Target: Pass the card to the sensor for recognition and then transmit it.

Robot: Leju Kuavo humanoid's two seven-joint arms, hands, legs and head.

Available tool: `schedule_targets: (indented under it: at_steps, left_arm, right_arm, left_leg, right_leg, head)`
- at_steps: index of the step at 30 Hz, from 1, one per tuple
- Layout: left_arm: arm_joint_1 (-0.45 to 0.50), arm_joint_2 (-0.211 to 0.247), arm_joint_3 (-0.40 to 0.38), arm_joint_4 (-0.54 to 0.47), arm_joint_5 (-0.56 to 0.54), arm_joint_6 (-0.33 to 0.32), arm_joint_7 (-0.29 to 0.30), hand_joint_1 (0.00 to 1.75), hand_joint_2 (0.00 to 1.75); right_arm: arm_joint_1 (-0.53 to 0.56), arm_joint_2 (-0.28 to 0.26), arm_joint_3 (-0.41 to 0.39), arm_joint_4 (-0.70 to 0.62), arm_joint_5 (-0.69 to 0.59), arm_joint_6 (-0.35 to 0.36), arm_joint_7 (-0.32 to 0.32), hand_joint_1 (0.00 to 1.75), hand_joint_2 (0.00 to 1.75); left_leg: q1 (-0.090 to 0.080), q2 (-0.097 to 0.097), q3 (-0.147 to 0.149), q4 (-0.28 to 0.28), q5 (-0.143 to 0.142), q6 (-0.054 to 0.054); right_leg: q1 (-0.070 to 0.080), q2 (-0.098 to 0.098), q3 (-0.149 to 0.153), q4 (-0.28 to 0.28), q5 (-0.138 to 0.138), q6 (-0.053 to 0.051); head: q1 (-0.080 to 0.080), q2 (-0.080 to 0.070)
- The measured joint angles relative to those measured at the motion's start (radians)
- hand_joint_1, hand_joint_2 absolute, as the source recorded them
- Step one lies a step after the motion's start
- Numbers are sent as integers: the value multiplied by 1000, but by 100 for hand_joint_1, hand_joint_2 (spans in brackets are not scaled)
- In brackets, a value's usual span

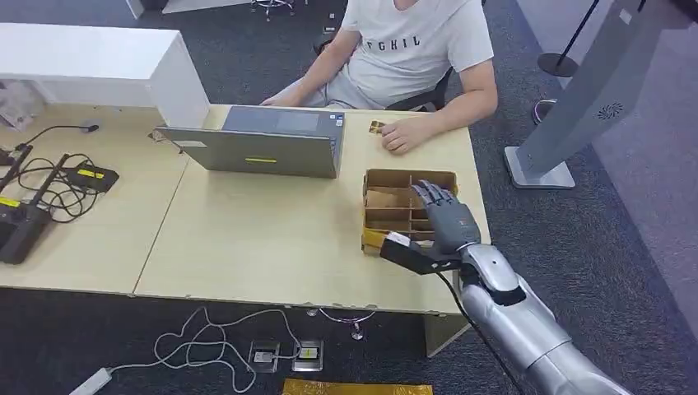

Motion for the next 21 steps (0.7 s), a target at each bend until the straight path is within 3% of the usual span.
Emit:
schedule_targets:
  at_steps: [10, 21]
  left_arm:
    - [0, 1, -2, 0, 0, 2, 0, 0, 0]
    - [0, 4, -2, 0, 9, 3, 3, 0, 0]
  right_arm:
    - [0, -14, 0, -24, 3, 16, 10, 0, 175]
    - [-30, -126, -4, -196, -4, 145, 27, 0, 175]
  left_leg:
    - [0, 0, 0, 0, 0, 0]
    - [0, 0, 0, 0, 0, 0]
  right_leg:
    - [0, 0, 0, 0, 0, 0]
    - [0, 0, 0, 0, 0, 0]
  head:
    - [0, 0]
    - [0, 0]
